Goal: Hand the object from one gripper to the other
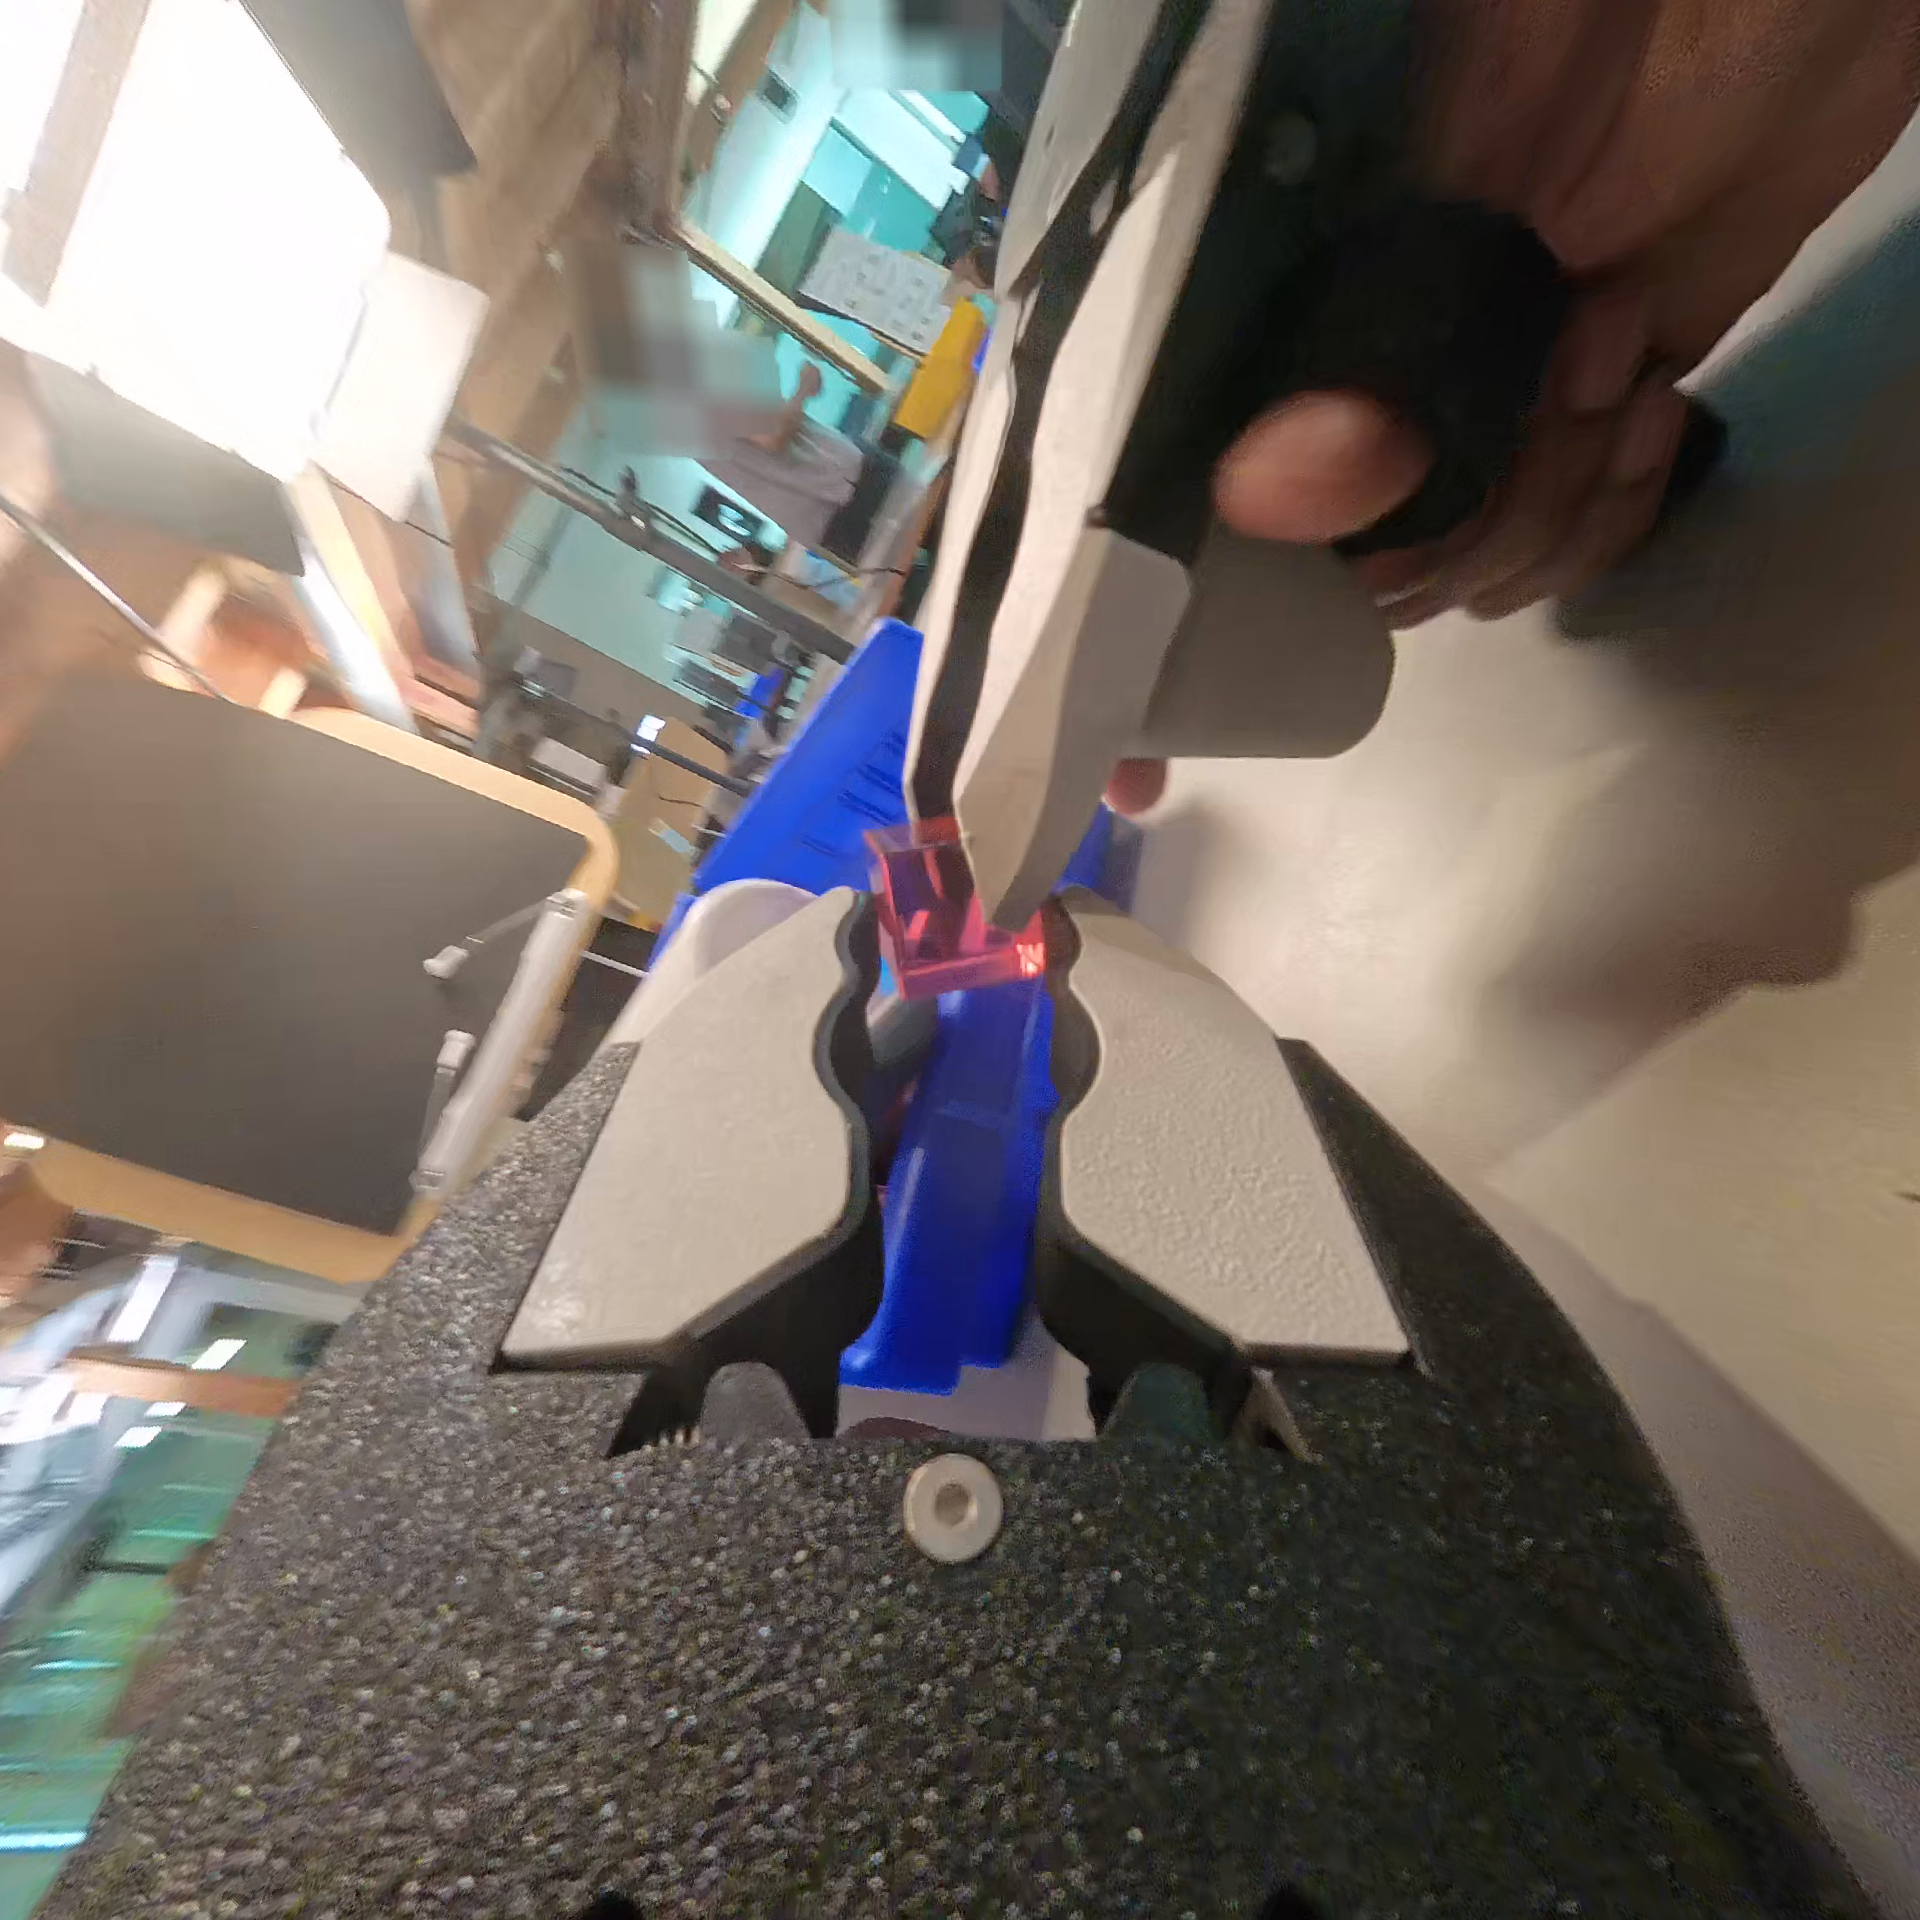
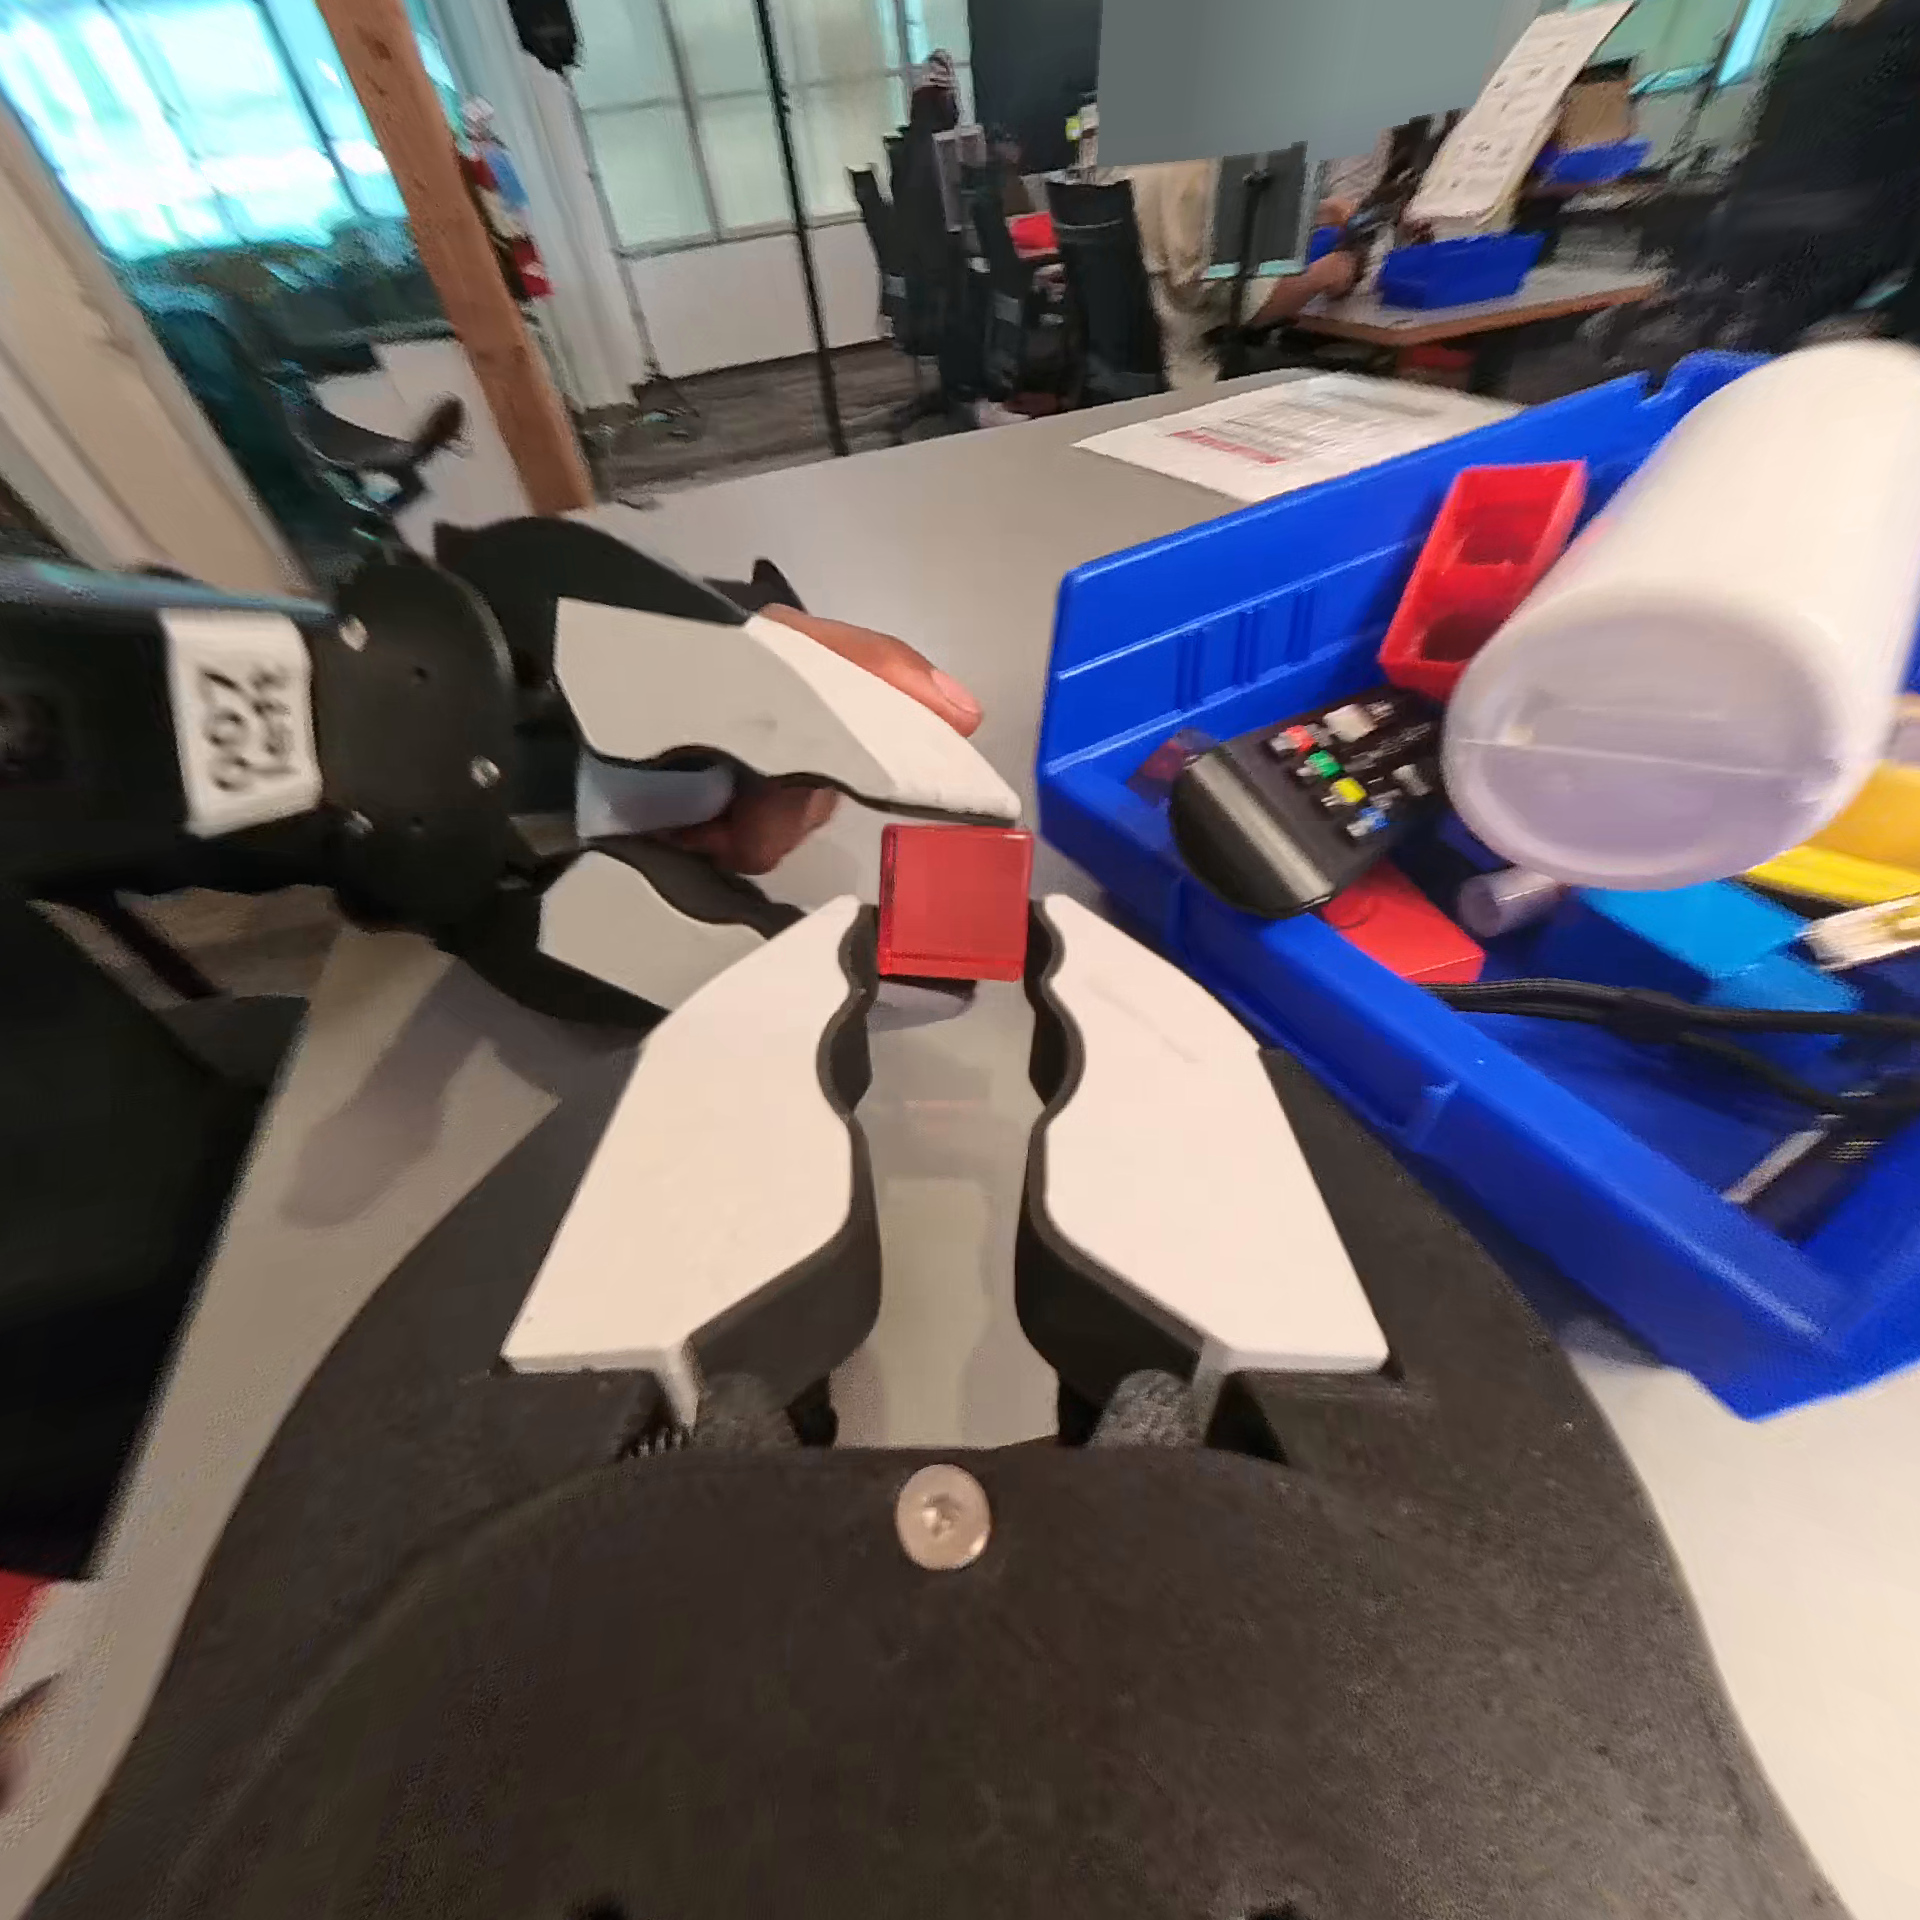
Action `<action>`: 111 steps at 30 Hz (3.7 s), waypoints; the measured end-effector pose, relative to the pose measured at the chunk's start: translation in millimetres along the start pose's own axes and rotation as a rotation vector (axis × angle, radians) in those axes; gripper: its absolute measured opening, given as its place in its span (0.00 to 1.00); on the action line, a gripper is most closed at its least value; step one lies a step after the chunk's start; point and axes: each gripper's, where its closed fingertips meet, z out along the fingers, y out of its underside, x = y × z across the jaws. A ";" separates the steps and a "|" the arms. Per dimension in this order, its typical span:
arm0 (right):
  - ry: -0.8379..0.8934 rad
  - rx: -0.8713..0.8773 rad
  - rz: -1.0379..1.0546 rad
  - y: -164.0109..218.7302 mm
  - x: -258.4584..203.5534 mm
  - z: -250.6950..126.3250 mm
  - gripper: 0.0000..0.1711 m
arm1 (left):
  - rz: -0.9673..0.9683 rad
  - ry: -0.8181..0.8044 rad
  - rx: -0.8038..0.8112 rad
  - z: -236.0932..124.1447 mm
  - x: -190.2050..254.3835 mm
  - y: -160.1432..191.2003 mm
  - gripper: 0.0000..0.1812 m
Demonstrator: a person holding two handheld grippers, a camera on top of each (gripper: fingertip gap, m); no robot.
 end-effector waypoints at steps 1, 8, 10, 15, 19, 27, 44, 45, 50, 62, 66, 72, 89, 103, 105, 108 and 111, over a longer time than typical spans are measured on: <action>0.058 -0.011 -0.080 1.1 4.9 -0.9 0.16 | -0.056 0.046 -0.014 1.5 3.3 4.2 0.17; 0.384 -0.122 -0.700 7.7 27.1 -9.2 0.15 | -0.708 0.413 -0.086 2.6 16.6 20.9 0.22; 0.412 -0.125 -0.787 6.4 25.2 -9.1 0.15 | -0.875 0.494 -0.043 -0.4 15.0 14.1 0.23; 0.390 -0.078 -0.926 4.5 8.7 -5.2 0.15 | -1.073 0.603 0.039 -4.4 15.5 -1.0 0.25; 0.389 -0.086 -0.980 8.1 6.4 -2.8 0.15 | -1.044 0.570 0.034 -3.2 17.4 0.5 0.15; 0.382 -0.055 -0.941 3.3 5.0 -3.8 0.16 | -0.855 0.446 0.056 -3.4 9.6 -1.0 0.15; -0.009 -0.005 0.073 0.9 8.8 -2.2 0.26 | -0.027 0.023 -0.008 -1.2 -0.8 1.5 0.15; -0.009 -0.007 0.067 1.2 7.6 -2.0 0.23 | -0.018 0.024 -0.003 -1.1 0.6 0.5 0.15; 0.081 -0.026 -0.078 2.6 11.7 -2.0 0.17 | -0.104 0.068 -0.001 1.6 3.3 4.0 0.17; 0.405 -0.048 -0.997 -6.9 -1.4 -6.8 0.16 | -1.066 0.589 0.111 -8.0 3.2 -5.1 0.30; 0.376 -0.031 -1.088 -4.1 -12.5 -4.1 0.16 | -1.118 0.707 0.101 -11.0 21.0 -11.1 0.23; 0.353 -0.021 -1.111 -5.1 -15.3 -6.9 0.17 | -0.851 0.524 0.104 -8.0 13.2 -6.7 0.16; 0.168 -0.153 -1.409 36.7 -42.2 2.1 0.26 | -0.596 0.919 -0.029 -42.4 71.5 -2.9 0.16; 0.153 -0.207 -0.504 30.7 12.7 -5.4 0.17 | -0.050 0.282 0.179 -17.1 14.4 -9.2 0.29; 0.083 -0.226 -0.366 35.2 9.9 -5.0 0.17 | 0.101 0.218 0.176 -15.7 16.7 -8.1 0.29; 0.008 -0.226 -0.227 34.4 5.2 -7.6 0.17 | 0.252 0.180 0.170 -14.1 24.8 -6.0 0.30; -0.057 -0.214 -0.105 31.8 0.4 -9.7 0.17 | 0.283 0.158 0.189 -14.1 27.1 -9.9 0.30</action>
